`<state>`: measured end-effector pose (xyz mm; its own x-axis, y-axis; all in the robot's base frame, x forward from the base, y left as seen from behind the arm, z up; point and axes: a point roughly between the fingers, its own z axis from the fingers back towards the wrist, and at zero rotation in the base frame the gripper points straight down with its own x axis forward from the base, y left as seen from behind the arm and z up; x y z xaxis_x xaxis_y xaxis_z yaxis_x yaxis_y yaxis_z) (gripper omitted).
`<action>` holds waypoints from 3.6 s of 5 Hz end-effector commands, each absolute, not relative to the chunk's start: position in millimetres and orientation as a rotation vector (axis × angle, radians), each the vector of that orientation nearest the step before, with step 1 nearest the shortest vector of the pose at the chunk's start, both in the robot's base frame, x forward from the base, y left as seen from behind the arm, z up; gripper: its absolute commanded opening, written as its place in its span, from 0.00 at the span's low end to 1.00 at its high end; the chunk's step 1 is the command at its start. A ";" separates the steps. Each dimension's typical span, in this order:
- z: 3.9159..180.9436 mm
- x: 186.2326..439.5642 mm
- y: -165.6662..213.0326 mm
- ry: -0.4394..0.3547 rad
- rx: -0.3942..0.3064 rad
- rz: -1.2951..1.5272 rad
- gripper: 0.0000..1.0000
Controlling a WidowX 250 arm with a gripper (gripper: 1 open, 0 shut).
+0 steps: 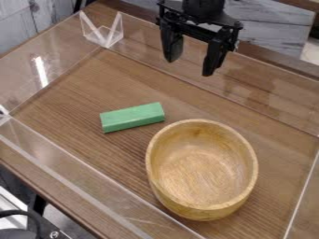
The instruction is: Put the green block in the brown bowl
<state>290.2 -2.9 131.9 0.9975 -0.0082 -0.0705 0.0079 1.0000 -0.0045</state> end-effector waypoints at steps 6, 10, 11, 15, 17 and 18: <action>93.2 236.2 90.6 -0.031 0.083 -0.669 1.00; 57.2 254.2 84.7 -0.058 0.086 -0.735 1.00; 52.3 257.2 84.7 -0.059 0.081 -0.730 1.00; 44.3 259.5 83.4 -0.048 0.033 -0.685 0.00; 52.8 252.6 79.8 -0.017 -0.020 -0.631 0.00; 58.5 249.1 78.4 -0.002 -0.045 -0.604 0.00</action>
